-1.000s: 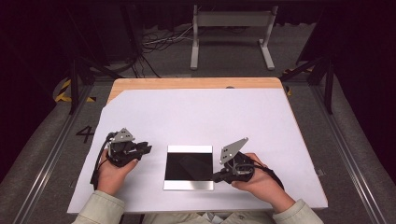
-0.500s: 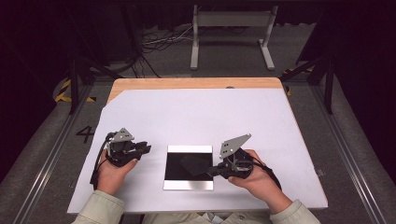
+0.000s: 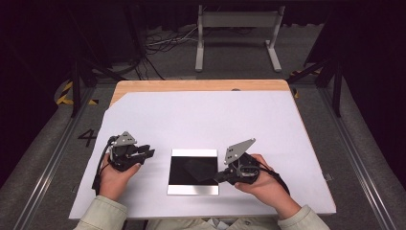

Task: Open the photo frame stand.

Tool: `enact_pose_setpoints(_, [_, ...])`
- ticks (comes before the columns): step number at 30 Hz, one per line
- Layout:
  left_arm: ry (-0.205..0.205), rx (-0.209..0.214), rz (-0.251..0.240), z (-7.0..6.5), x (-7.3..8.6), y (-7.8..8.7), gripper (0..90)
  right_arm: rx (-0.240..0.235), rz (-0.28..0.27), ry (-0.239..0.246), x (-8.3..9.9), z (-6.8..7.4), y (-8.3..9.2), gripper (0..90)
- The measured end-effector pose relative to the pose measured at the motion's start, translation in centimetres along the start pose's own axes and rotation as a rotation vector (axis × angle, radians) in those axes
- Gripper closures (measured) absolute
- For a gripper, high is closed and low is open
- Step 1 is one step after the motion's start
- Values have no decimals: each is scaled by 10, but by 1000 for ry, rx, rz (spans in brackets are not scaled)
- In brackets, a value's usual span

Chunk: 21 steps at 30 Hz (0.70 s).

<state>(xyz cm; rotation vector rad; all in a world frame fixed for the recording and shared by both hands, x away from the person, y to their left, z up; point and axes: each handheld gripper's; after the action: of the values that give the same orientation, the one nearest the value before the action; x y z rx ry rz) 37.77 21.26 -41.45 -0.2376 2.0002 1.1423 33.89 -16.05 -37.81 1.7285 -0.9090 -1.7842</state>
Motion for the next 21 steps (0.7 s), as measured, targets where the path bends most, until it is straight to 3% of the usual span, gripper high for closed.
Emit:
enact_pose_setpoints(9, [8, -26, -11, 3, 0, 1, 612, 40, -1, -19, 3, -5, 14, 819])
enact_pose_setpoints(21, [30, -38, -26, 9, 1, 2, 585, 34, -52, -78, 2, -11, 28, 706])
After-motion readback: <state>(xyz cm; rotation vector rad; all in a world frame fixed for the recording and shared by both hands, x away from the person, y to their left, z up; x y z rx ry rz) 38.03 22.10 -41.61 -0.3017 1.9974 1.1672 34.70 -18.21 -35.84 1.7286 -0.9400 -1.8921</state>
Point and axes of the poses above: each handheld gripper's, and its own axes: y roughly backward along the jaws, x roughly out of its underside, z roughly to its left, and after that the axes turned 12 degrees about y, right-handed
